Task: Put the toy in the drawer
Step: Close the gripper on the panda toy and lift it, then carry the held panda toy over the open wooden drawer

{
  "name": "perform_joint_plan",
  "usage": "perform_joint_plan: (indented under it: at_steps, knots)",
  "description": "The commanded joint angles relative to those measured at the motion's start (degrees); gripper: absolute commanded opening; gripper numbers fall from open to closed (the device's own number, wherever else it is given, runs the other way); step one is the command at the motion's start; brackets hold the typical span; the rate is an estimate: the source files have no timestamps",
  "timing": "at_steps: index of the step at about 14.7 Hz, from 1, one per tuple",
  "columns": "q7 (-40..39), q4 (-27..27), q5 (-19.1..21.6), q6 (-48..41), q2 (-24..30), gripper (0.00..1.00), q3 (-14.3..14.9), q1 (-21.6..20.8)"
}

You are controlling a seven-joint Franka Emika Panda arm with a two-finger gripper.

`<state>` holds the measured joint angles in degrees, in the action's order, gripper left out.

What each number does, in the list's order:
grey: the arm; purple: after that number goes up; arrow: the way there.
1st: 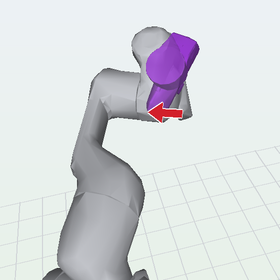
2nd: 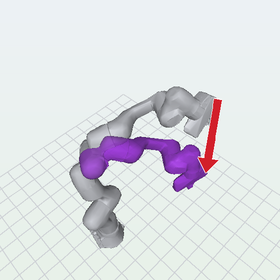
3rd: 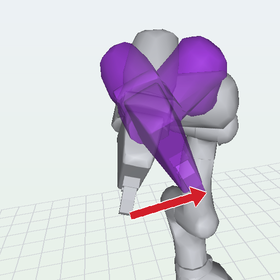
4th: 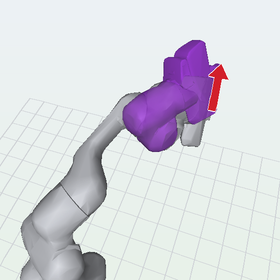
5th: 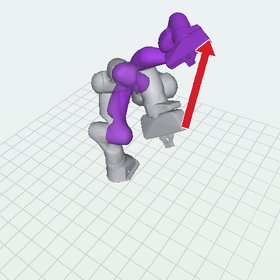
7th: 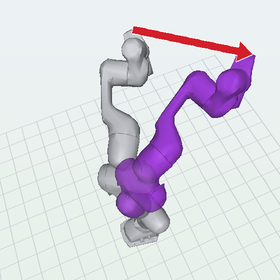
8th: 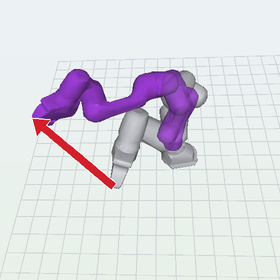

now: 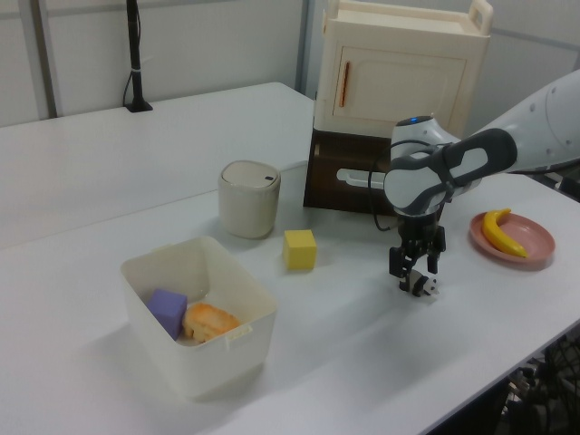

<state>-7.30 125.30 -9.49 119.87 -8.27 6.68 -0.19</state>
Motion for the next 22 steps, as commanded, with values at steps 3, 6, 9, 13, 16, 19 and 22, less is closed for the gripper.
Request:
perform_joint_plan:
  at_steps: [3, 6, 9, 13, 16, 19, 22]
  knots:
    - [-2.45, -0.05, -1.59, 0.45, 0.53, 0.00, 0.26, 0.02]
    - [-1.66, -1.36, -1.41, 0.36, 0.97, 0.00, 0.17, 0.02]
    - [6.82, -8.45, -1.23, 0.54, 1.32, 0.00, -2.79, -0.95]
    - [10.12, -13.84, 1.04, 0.80, 1.15, 0.00, -5.27, -1.74]
    - [10.21, -17.97, 5.79, 0.54, 1.24, 0.00, -5.36, -2.62]
    - [10.03, -22.45, 7.98, 1.15, 1.06, 0.00, -4.31, -1.05]
    - [9.59, -25.71, 10.71, 1.24, 1.15, 0.00, -2.21, 0.10]
